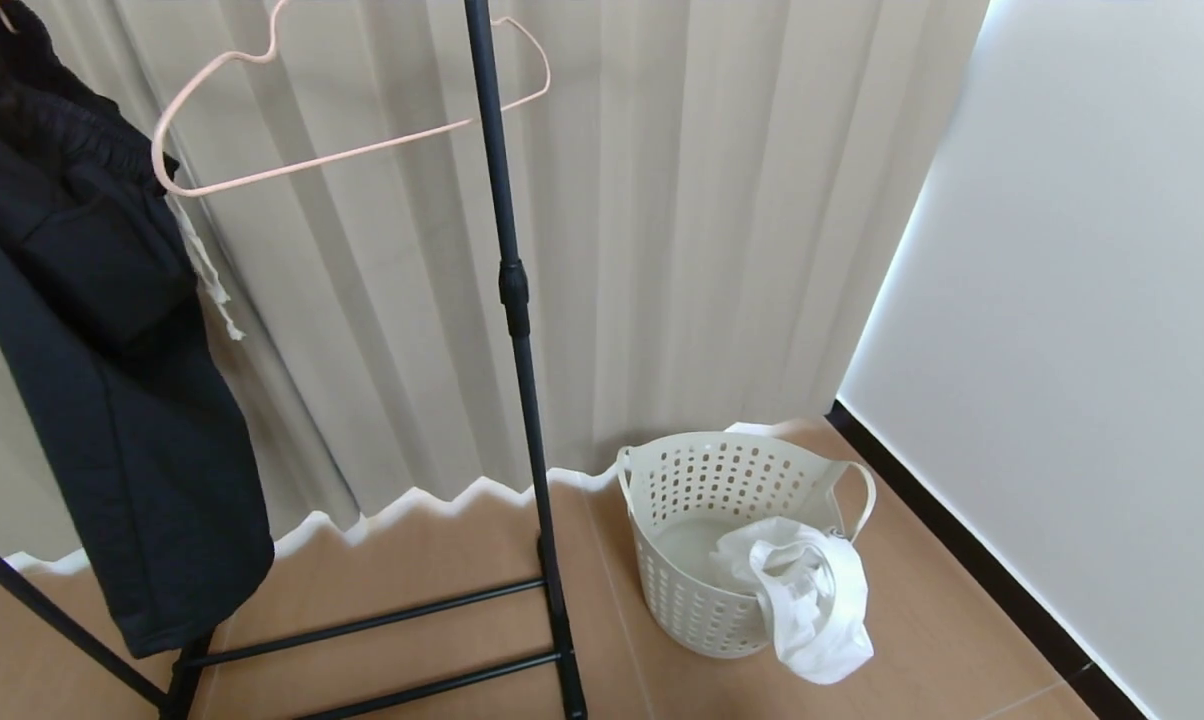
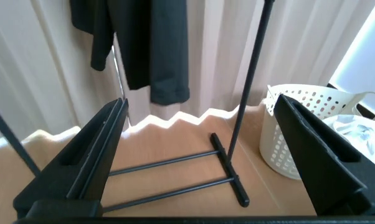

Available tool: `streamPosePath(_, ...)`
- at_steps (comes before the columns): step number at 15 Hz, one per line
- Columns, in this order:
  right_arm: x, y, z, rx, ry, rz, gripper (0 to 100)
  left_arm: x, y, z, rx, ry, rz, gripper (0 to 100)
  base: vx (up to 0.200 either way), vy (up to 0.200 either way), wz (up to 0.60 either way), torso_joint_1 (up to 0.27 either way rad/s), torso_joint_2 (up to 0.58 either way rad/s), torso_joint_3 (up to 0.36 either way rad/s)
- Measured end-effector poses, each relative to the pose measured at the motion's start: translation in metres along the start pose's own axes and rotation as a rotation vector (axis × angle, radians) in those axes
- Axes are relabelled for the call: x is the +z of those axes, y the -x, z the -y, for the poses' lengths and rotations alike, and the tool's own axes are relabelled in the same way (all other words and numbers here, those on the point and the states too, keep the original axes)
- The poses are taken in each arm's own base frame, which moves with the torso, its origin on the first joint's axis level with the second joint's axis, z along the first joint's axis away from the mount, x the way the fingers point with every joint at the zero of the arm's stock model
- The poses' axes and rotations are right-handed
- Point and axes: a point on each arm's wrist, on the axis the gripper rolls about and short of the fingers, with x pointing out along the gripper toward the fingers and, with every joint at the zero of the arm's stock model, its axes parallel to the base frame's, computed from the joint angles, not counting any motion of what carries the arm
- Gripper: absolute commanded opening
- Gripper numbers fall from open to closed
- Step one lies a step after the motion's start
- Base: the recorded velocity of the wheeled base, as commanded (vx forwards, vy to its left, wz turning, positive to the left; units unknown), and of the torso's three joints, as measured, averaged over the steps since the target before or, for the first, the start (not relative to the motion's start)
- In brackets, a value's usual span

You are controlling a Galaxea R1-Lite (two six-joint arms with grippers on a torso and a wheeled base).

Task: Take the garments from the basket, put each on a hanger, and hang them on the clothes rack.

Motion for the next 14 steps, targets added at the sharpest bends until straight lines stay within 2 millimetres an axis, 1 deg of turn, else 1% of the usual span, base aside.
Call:
streamPosePath(3, 0.0, 0.0, 0.0, 0.0, 0.002, 0.0, 100, 0.0, 0.0, 0.0, 0.001, 0.001, 0.0, 100, 0.0, 0.0, -0.6, 0.006, 0.0, 0.004)
streamPosePath(12, 0.0002, 0.0, 0.0, 0.0, 0.001, 0.001, 100, 0.0, 0.0, 0.0, 0.001, 0.0, 0.0, 100, 0.0, 0.0, 0.0, 0.0, 0.0, 0.0)
streamPosePath(14, 0.0, 0.0, 0.0, 0.0, 0.0, 0.0, 100, 0.0001, 0.0, 0.0, 0.0, 0.001, 0.001, 100, 0.0, 0.0, 0.0, 0.005, 0.0, -0.088)
